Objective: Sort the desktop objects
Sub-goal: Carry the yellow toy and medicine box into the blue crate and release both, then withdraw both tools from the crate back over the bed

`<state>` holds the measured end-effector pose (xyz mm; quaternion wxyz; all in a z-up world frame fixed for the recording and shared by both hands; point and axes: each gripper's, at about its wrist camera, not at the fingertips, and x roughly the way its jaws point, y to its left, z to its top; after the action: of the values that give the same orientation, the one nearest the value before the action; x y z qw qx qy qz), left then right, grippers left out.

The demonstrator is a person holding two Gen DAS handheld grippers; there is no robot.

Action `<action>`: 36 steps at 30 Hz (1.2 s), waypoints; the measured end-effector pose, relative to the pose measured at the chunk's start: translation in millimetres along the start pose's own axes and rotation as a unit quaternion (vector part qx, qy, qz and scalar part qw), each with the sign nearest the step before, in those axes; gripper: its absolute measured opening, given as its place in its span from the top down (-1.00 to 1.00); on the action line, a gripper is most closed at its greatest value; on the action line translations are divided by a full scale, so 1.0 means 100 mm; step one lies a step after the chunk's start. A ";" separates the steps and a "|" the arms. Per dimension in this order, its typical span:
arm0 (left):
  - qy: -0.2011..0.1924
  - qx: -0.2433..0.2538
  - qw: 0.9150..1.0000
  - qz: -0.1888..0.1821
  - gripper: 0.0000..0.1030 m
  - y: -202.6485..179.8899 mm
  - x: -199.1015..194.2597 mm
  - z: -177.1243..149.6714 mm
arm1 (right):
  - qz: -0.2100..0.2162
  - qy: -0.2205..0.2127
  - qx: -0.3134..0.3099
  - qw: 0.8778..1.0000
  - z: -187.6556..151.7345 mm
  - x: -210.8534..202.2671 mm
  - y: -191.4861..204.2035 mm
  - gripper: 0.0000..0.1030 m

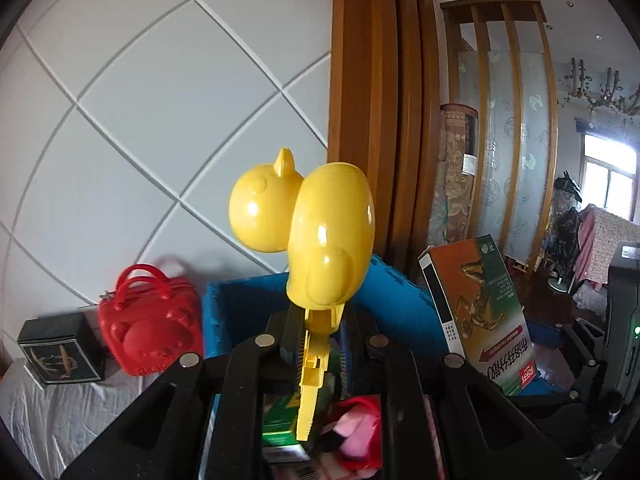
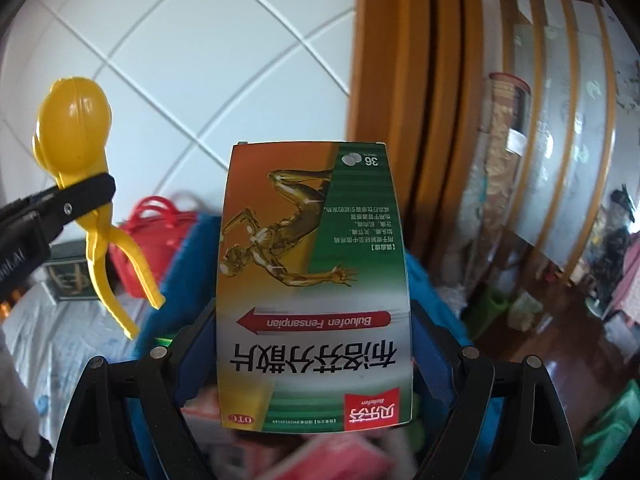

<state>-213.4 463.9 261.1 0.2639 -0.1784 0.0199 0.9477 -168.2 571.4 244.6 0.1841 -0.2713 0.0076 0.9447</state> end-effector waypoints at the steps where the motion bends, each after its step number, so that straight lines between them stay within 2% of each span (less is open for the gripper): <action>1: 0.016 -0.002 1.000 -0.007 0.73 -0.10 0.16 0.02 | -0.004 0.006 0.001 1.000 -0.01 0.05 -0.07 -0.69; 7: 0.118 0.007 0.993 -0.010 0.73 -0.46 1.05 -0.17 | -0.013 0.067 0.010 0.998 -0.21 0.57 -0.62 -0.69; 11: 0.147 0.023 0.989 0.003 0.73 -0.58 1.35 -0.30 | -0.003 0.101 0.012 0.995 -0.31 0.80 -0.71 -0.70; 15: 0.164 0.023 0.986 0.018 0.73 -0.59 1.48 -0.44 | 0.010 0.114 0.015 0.993 -0.45 0.88 -0.73 -0.70; 20: 0.189 0.017 0.981 0.029 0.72 -0.53 1.54 -0.50 | 0.009 0.125 0.009 0.992 -0.49 1.08 -0.85 -0.70; 25: 0.195 0.013 0.980 0.036 0.72 -0.48 1.54 -0.53 | 0.018 0.124 0.002 0.992 -0.47 1.16 -0.82 -0.70; 27: 0.198 0.011 0.979 0.042 0.72 -0.46 1.51 -0.52 | 0.015 0.116 0.004 0.993 -0.45 1.14 -0.81 -0.79; 29: 0.197 0.006 0.979 0.044 0.72 -0.44 1.45 -0.51 | 0.015 0.106 0.010 0.994 -0.43 1.08 -0.81 -0.98; 36: 0.163 -0.004 0.986 0.018 0.72 -0.40 0.97 -0.46 | 0.028 0.057 0.029 0.998 -0.35 0.59 -0.92 -0.99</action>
<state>-255.2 540.5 186.6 0.2395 -0.3313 0.0624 0.9105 -164.5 673.1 192.0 0.1647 -0.3186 0.0533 0.9320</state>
